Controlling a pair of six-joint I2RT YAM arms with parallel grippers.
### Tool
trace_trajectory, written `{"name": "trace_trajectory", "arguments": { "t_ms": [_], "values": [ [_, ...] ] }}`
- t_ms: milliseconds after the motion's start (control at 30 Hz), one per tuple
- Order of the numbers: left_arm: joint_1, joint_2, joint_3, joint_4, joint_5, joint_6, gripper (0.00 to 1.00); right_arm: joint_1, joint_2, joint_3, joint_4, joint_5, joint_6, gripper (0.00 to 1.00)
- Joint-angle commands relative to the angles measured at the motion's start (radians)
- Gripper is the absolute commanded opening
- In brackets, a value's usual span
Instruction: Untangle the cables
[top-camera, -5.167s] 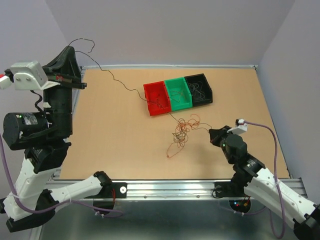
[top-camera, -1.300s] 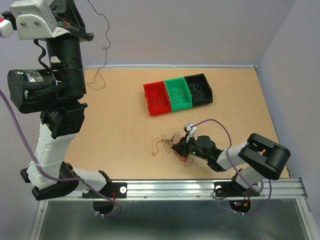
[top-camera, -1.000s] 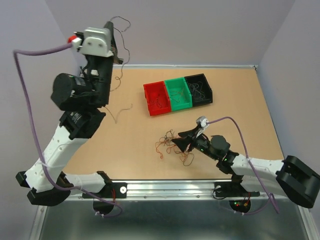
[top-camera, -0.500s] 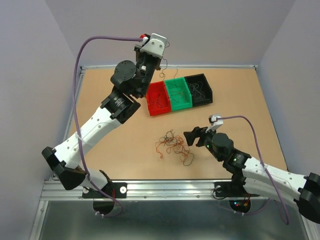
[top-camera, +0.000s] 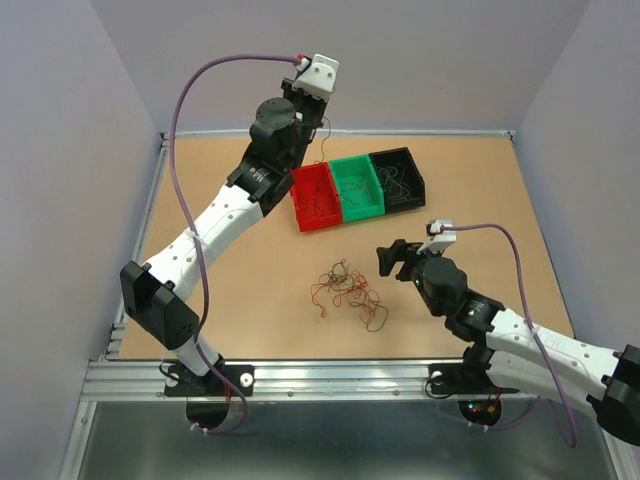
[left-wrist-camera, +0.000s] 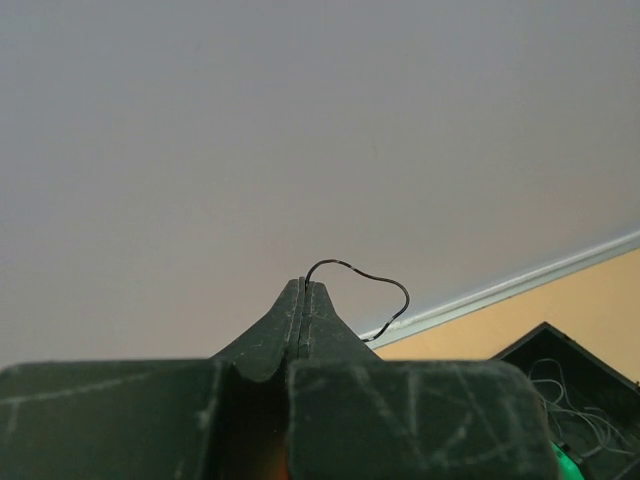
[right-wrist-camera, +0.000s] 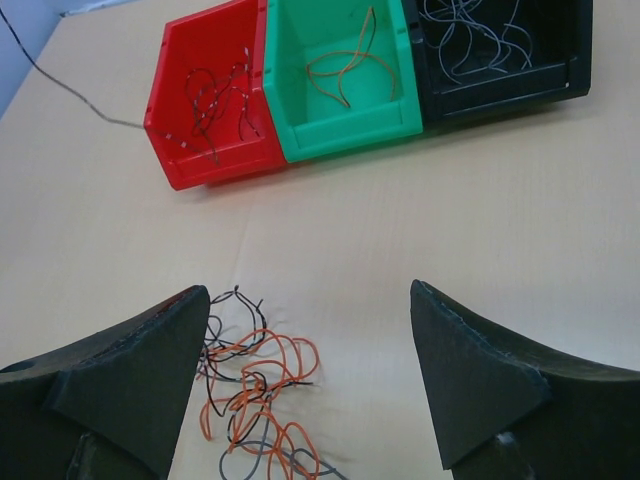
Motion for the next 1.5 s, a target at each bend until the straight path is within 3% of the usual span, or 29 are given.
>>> {"name": "trace_trajectory", "arguments": {
  "t_ms": [0, 200, 633, 900, 1100, 1300, 1467],
  "values": [
    [0.08, -0.015, -0.011, 0.079, 0.08, -0.069, 0.0, 0.006, 0.004, 0.059, 0.002, 0.029, -0.006, 0.86],
    [0.148, 0.039, -0.025, 0.09, 0.162, -0.083, 0.0, 0.008, 0.013, 0.063, 0.002, 0.025, -0.008, 0.86],
    [0.148, 0.077, -0.115, 0.072, 0.265, -0.1, 0.0, 0.006, 0.079, 0.08, 0.006, 0.011, -0.005, 0.84],
    [0.148, 0.106, -0.117, 0.027, 0.285, -0.117, 0.0, 0.005, 0.156, 0.135, 0.016, 0.002, -0.034, 0.78],
    [0.149, 0.186, -0.132, 0.024, 0.248, -0.114, 0.0, 0.003, 0.187, 0.158, 0.023, -0.02, -0.042, 0.76],
    [0.172, 0.31, -0.078, -0.091, 0.163, -0.091, 0.0, -0.009, 0.23, 0.171, 0.049, -0.076, -0.06, 0.73],
    [0.189, 0.245, -0.253, -0.038, 0.136, -0.046, 0.0, -0.04, 0.27, 0.197, 0.068, -0.125, -0.069, 0.72]
  ]
}}
